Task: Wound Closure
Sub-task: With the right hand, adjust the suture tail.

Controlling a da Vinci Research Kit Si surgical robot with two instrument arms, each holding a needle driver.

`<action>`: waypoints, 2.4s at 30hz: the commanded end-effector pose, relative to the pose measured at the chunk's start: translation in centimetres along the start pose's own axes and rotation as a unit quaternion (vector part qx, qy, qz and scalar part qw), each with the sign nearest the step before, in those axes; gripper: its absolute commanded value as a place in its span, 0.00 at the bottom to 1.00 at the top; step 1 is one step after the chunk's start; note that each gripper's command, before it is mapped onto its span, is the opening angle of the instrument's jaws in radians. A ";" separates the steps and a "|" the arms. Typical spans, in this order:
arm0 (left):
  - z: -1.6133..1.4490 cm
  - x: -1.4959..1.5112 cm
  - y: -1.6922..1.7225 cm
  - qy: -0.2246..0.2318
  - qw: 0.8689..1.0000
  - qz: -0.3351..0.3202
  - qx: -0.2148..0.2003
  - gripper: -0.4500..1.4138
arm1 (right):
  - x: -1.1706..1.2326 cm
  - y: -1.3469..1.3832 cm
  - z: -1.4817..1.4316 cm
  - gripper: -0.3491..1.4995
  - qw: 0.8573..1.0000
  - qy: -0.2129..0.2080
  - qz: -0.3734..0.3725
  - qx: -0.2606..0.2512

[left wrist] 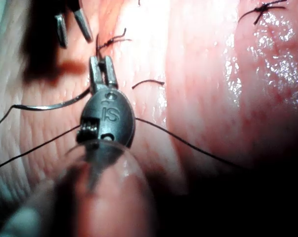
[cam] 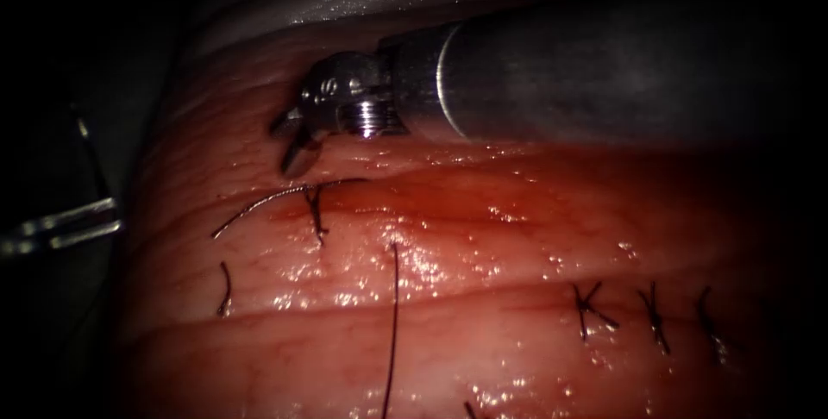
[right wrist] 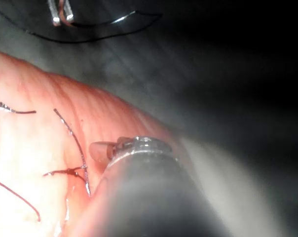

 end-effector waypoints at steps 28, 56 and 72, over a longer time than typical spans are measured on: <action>0.04 -0.03 0.01 0.003 1.000 -0.003 -0.003 0.00 | 0.01 -0.02 0.83 0.21 0.998 -0.033 0.022 0.054; 0.14 -0.03 0.07 0.003 1.000 -0.001 -0.007 0.00 | -0.80 0.13 -0.22 0.00 0.904 0.353 0.202 -0.132; 0.18 -0.06 0.07 0.002 1.000 -0.001 -0.007 0.00 | -0.90 0.11 -0.80 0.00 0.818 0.472 0.269 -0.188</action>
